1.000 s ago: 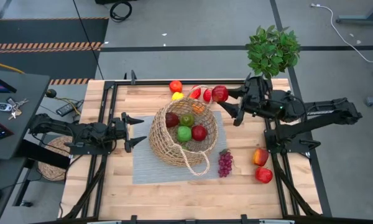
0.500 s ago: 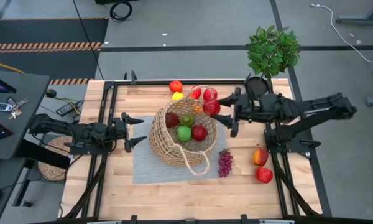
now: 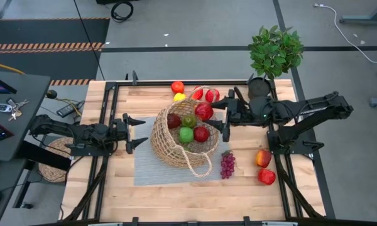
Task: Build produce basket
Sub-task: Put the bottom left red apple into the mesh basket
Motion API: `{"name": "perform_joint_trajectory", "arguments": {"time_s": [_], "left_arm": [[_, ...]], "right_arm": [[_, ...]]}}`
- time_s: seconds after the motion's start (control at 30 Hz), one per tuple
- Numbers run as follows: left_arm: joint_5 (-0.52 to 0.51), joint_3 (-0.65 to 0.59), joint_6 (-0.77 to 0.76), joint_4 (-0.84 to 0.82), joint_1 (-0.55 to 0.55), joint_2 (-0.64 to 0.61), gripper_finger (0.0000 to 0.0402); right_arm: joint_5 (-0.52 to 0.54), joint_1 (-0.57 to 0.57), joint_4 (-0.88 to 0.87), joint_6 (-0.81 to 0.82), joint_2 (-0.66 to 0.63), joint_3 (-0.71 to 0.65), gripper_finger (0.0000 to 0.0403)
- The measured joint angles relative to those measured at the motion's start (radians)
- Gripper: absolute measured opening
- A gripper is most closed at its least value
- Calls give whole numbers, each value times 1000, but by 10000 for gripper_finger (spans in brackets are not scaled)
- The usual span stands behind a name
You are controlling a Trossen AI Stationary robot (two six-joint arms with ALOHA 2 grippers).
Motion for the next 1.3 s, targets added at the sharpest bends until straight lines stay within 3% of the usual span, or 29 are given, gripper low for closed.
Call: {"name": "perform_joint_trajectory", "arguments": {"time_s": [0.43, 0.77, 0.97, 1.3], "left_arm": [[0, 0, 0, -1, 0, 0, 394], [0, 0, 0, 0, 0, 0, 394], [0, 0, 0, 0, 0, 0, 394], [0, 0, 0, 0, 0, 0, 394]], "right_arm": [[0, 12, -11, -16, 24, 11, 282], [0, 13, -87, -133, 31, 10, 282], [0, 13, -138, -344, 32, 10, 282], [1, 13, -179, -900, 32, 10, 282]]}}
